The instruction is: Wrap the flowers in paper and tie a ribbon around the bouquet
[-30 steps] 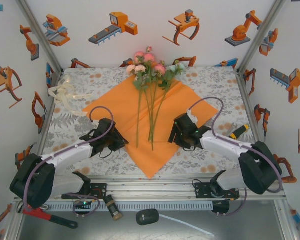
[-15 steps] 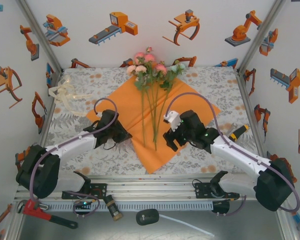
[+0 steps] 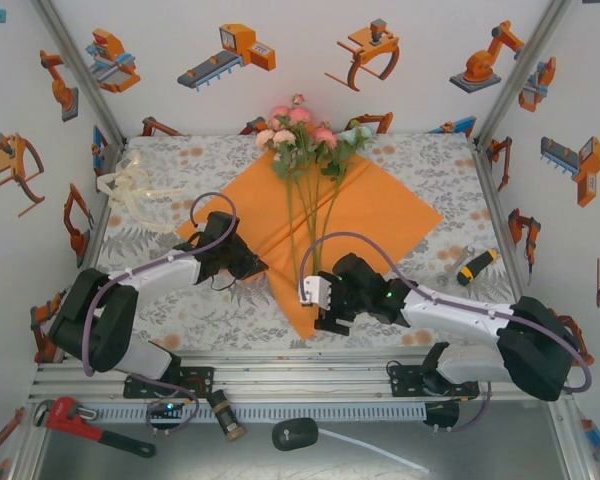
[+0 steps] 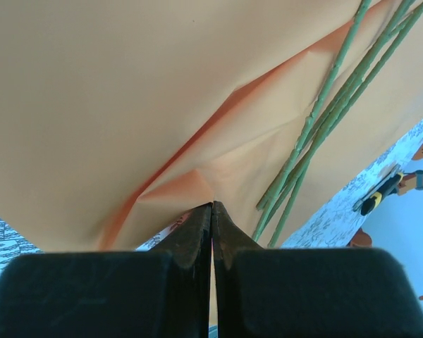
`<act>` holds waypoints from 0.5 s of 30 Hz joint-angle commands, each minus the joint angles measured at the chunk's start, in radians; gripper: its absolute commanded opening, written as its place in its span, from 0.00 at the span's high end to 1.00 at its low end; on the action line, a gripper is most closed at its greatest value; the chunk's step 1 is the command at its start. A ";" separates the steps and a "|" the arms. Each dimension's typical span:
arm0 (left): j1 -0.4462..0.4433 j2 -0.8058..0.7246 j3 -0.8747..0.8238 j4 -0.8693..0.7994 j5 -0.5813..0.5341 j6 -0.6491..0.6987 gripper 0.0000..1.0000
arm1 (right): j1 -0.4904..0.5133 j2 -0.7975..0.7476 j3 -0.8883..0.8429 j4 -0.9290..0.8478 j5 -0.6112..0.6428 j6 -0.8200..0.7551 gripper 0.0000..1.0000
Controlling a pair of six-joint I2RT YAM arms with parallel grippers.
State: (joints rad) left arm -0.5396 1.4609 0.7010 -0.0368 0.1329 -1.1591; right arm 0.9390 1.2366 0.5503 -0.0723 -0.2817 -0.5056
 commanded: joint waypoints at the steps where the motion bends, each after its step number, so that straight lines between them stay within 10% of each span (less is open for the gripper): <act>1: 0.007 0.004 0.022 0.037 0.015 -0.028 0.92 | 0.039 0.020 -0.048 0.170 0.099 -0.040 0.27; 15: 0.013 0.015 0.018 0.039 0.010 -0.024 0.90 | 0.078 -0.027 -0.180 0.311 0.136 -0.229 0.35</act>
State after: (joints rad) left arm -0.5339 1.4677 0.7010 -0.0292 0.1394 -1.1675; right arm 1.0046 1.2278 0.4038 0.1757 -0.1558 -0.6876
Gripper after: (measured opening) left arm 0.096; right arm 0.673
